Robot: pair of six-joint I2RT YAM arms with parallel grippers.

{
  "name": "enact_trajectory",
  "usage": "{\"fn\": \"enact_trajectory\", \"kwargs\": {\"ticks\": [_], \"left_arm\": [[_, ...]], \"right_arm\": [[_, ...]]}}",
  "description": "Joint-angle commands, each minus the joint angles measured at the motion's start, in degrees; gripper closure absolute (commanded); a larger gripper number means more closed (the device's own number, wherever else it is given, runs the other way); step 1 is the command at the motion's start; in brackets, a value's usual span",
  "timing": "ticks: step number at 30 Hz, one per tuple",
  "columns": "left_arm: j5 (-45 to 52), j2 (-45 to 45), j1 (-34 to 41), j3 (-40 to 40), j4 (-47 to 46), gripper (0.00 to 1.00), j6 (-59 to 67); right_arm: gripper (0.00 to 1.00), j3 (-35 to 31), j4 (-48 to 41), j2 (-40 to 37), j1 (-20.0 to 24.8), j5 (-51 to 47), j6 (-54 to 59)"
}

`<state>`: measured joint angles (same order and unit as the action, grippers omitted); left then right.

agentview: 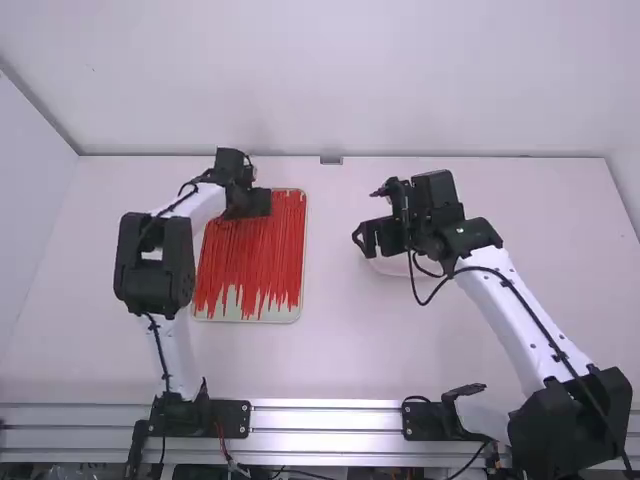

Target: Fasten the cable tie

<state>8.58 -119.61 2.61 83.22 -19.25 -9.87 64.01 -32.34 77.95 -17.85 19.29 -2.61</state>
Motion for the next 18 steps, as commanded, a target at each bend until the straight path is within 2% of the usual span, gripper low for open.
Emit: {"fn": "enact_trajectory", "kwargs": {"ticks": [1,4,10,18], "left_arm": [[-2.19,-1.31,1.33,0.72,-0.46,0.25,0.26],[-3.76,-2.01,2.19,0.72,-0.70,0.37,0.33],[-4.85,-2.62,2.32,0.72,-0.48,0.51,-0.39],[-9.18,-2.78,2.01,0.72,-0.24,0.59,-1.36]], "right_arm": [[0.01,1.81,-0.07,0.39,0.33,-0.07,-0.11],[0.00,1.81,-0.02,0.39,0.11,-0.07,-0.13],[0.01,1.81,-0.07,0.39,0.55,-0.09,-0.11],[0.01,1.81,0.00,0.39,0.55,-0.09,-0.09]]}}
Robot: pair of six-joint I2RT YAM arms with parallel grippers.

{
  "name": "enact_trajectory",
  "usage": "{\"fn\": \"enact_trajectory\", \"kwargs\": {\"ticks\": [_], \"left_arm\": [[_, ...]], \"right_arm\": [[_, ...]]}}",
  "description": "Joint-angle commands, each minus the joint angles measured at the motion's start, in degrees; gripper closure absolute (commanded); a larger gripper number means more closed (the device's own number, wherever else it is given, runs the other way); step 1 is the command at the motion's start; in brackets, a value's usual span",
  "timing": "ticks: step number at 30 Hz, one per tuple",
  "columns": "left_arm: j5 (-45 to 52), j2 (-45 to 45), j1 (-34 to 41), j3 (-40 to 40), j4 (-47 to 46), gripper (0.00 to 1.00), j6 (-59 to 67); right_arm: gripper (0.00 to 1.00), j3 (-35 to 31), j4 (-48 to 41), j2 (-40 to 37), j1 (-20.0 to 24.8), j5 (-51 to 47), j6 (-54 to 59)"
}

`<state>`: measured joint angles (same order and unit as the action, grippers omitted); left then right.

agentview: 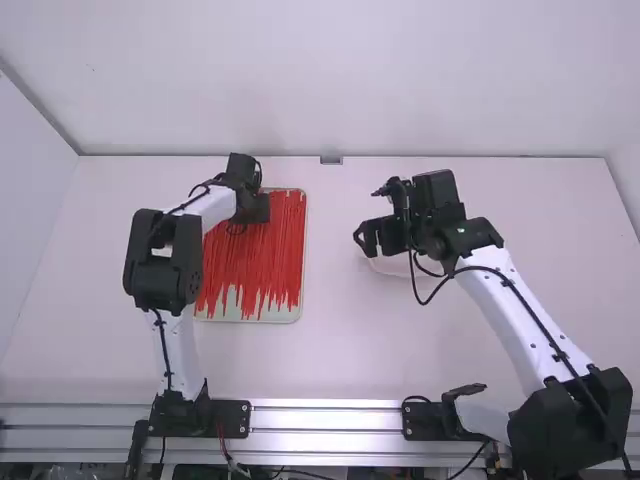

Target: Fasten the cable tie

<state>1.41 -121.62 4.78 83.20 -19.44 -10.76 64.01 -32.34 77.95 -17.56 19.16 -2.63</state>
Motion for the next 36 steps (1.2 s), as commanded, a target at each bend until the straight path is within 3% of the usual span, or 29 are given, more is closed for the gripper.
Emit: {"fn": "enact_trajectory", "kwargs": {"ticks": [1,11,36], "left_arm": [[-2.54,-0.81,-0.17,0.74,0.02,0.59,-0.74],[-2.93,-1.75,-0.15,0.74,3.06,0.70,-1.40],[-2.40,-4.28,0.48,0.74,3.85,0.78,-1.40]], "right_arm": [[0.01,1.81,0.00,0.39,0.26,0.04,-0.07],[0.01,1.81,-0.02,0.39,0.26,0.04,-0.07],[0.01,1.81,-0.04,0.39,0.26,0.02,-0.09]]}}
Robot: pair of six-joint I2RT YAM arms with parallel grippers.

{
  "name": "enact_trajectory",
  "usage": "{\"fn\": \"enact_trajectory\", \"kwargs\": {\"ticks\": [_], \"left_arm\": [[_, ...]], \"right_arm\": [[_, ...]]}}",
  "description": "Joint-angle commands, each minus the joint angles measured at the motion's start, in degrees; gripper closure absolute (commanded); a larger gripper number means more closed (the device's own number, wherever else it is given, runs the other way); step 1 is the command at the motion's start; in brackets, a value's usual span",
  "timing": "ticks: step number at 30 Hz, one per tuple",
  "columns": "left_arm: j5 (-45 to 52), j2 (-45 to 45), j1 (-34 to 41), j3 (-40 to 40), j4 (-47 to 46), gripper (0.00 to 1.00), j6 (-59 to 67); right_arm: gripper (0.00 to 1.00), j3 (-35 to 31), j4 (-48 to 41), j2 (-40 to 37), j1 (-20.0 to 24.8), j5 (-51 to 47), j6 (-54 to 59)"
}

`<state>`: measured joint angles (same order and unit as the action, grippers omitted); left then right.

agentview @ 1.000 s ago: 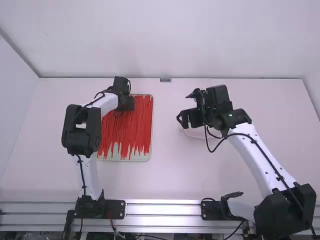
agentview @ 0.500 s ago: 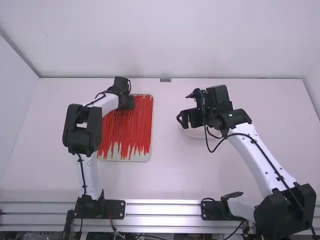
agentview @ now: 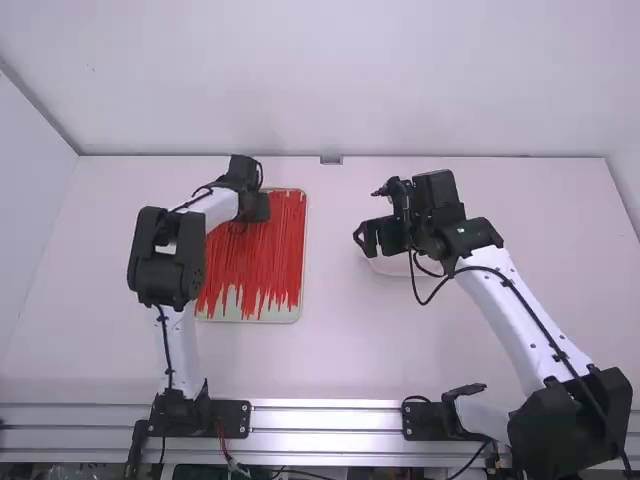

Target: Fasten the cable tie

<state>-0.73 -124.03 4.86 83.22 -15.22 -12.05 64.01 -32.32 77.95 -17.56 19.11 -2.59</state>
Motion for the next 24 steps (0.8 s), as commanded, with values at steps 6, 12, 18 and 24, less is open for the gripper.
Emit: {"fn": "enact_trajectory", "kwargs": {"ticks": [6,12,18,24], "left_arm": [[-0.39,-1.88,0.81,0.74,0.74,0.80,-0.13],[-0.44,-1.88,0.81,0.74,0.57,0.82,-0.13],[-1.62,-1.53,0.81,0.74,0.52,0.85,-0.17],[-3.91,-0.79,0.83,2.45,-2.47,0.85,-0.11]], "right_arm": [[0.01,1.81,-0.04,0.39,0.26,-0.15,-0.11],[0.01,1.81,-0.02,0.39,0.35,-0.44,0.00],[0.01,1.81,0.00,0.39,0.31,-1.42,-0.13],[0.01,1.81,-0.02,0.39,0.37,-1.40,-0.11]]}}
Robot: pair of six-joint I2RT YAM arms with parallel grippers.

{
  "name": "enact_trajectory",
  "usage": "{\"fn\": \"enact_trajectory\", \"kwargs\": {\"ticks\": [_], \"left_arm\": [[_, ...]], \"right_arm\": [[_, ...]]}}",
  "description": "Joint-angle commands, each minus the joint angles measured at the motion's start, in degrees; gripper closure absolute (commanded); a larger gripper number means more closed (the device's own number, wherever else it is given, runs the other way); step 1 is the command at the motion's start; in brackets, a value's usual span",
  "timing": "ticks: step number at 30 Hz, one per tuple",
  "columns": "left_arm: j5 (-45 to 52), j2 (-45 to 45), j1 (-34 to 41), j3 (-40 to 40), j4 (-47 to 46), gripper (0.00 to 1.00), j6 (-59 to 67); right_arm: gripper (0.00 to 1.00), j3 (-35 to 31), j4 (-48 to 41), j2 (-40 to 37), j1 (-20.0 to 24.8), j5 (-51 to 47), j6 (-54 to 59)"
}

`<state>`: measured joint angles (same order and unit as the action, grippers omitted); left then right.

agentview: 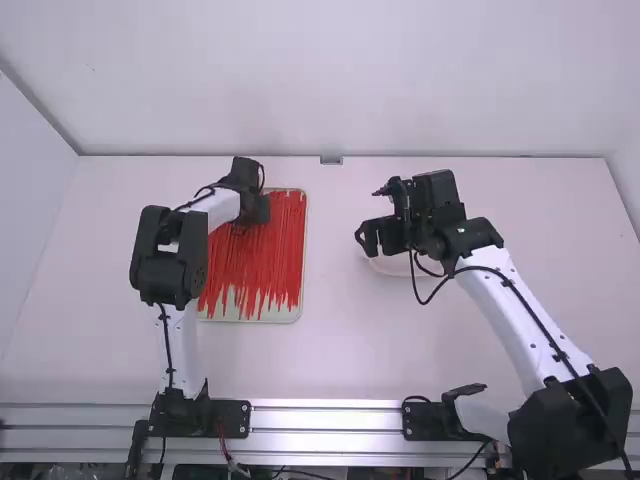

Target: Fasten the cable tie

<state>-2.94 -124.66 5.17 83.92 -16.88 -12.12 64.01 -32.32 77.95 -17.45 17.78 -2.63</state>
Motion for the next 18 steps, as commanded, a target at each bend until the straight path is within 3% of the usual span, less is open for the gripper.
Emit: {"fn": "enact_trajectory", "kwargs": {"ticks": [1,13,18], "left_arm": [[-2.45,-0.15,0.50,2.54,-1.99,0.84,-0.07],[-2.51,-0.15,0.74,4.90,-6.40,0.83,-0.09],[-1.55,-0.15,0.83,4.79,-6.25,0.78,-0.07]], "right_arm": [[0.01,1.81,0.00,0.39,0.26,-0.07,-0.07],[0.01,1.81,-0.04,0.39,0.26,-0.04,-0.09],[0.01,1.81,-0.07,0.39,0.26,-0.04,-0.07]]}}
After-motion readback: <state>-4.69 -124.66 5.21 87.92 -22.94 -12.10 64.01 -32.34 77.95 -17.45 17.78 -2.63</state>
